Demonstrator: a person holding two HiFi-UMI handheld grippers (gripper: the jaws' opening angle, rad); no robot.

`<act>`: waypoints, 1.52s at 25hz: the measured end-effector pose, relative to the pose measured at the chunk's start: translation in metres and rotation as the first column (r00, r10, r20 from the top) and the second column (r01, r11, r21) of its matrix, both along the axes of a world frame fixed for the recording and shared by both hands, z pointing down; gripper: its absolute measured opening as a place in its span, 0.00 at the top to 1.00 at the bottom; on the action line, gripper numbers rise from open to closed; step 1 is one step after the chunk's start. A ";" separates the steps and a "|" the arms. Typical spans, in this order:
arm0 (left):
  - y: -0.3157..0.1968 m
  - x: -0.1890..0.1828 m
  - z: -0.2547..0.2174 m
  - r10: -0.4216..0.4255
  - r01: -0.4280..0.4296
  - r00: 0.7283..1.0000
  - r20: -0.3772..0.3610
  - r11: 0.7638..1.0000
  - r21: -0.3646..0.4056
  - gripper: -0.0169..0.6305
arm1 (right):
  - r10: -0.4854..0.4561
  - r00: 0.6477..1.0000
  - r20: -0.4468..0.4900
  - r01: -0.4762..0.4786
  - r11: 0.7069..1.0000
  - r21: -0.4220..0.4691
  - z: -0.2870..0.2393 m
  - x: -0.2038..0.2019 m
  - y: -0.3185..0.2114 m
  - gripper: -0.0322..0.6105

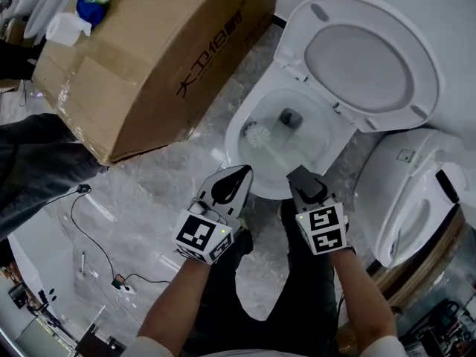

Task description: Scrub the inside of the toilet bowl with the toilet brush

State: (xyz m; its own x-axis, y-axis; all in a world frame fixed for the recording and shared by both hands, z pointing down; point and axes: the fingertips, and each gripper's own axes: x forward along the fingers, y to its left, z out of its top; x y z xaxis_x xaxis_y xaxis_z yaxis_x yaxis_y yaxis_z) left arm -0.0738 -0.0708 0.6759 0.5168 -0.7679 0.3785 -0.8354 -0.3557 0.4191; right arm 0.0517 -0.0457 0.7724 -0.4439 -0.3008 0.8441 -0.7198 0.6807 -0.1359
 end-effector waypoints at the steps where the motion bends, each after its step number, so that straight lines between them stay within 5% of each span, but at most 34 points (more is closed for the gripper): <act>1: -0.001 0.002 -0.005 0.002 -0.002 1.000 -0.002 1.000 0.005 0.96 | 0.038 0.999 0.009 -0.037 0.999 -0.009 -0.004 0.010 -0.001 0.71; 6: -0.003 0.010 -0.029 0.029 -0.029 1.000 -0.004 0.999 0.038 0.96 | 0.168 0.983 0.073 -0.167 0.986 -0.030 -0.040 0.038 0.006 0.71; 20: 0.008 0.031 -0.052 0.089 -0.089 0.996 0.011 0.995 0.048 0.96 | 0.186 0.978 0.091 -0.190 0.981 0.028 -0.080 0.047 0.038 0.71; 29: 0.011 0.035 -0.035 0.111 -0.111 0.994 0.014 0.993 0.044 0.96 | 0.145 0.989 -0.018 -0.145 0.989 0.020 -0.039 0.053 0.059 0.71; 38: 0.007 0.035 0.025 0.120 -0.120 0.993 0.006 0.993 0.021 0.96 | -0.033 0.992 -0.126 0.037 0.999 0.025 0.041 0.035 0.055 0.71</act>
